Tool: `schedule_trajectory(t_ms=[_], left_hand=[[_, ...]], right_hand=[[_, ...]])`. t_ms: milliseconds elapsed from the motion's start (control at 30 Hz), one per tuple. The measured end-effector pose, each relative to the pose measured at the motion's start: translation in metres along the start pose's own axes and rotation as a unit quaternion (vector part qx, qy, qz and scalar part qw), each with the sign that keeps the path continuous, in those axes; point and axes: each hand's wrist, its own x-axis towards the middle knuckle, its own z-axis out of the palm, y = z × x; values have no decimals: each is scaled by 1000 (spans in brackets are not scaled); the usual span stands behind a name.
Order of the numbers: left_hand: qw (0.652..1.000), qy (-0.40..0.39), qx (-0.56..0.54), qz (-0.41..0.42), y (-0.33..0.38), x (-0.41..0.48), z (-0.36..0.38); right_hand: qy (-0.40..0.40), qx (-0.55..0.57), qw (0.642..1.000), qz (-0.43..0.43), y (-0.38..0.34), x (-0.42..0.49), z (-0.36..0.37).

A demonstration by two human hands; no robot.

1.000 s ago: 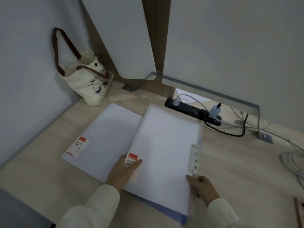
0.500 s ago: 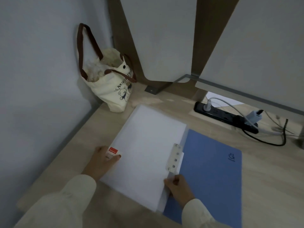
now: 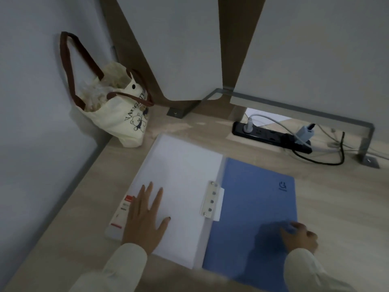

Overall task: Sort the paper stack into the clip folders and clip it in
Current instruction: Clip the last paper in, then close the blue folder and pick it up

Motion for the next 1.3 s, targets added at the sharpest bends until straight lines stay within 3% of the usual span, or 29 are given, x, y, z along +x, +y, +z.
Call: schedule_trajectory(t_ms=[100,200,300,433,567,667,733,800,867,933,1067,1300], left_hand=[[988,-51,119,80,13,-8,33],[981,-89,159,60,31,-13,52],[980,-129,151,27,43,-17,59],[974,-151,168,-3,47,-18,62],[985,-132,114,-19,49,-13,55],[985,-159,12,-65,64,-7,39],[983,-102,-127,-86,77,-7,29],[934,-57,-318,-151,86,-7,13],[872,-71,-442,-195,87,-5,-4],[876,-59,-443,-182,78,-5,-18],[918,-29,-353,-180,37,-3,-38],[954,16,-224,-201,-33,4,-54]], right_hand=[[-11,33,998,54,25,15,-13],[-84,39,995,45,41,19,-10],[-131,142,980,55,52,25,-6],[-120,232,965,-27,50,2,-27],[-65,300,943,-131,41,-10,-54],[-61,356,922,-142,33,-13,-77],[-85,390,907,-135,26,-15,-86],[-122,411,894,-126,16,-21,-84],[-171,428,880,-114,2,-32,-69],[-219,441,864,-102,-14,-49,-46],[-294,439,845,-84,-38,-82,7],[-343,299,882,-123,-55,-110,67]])
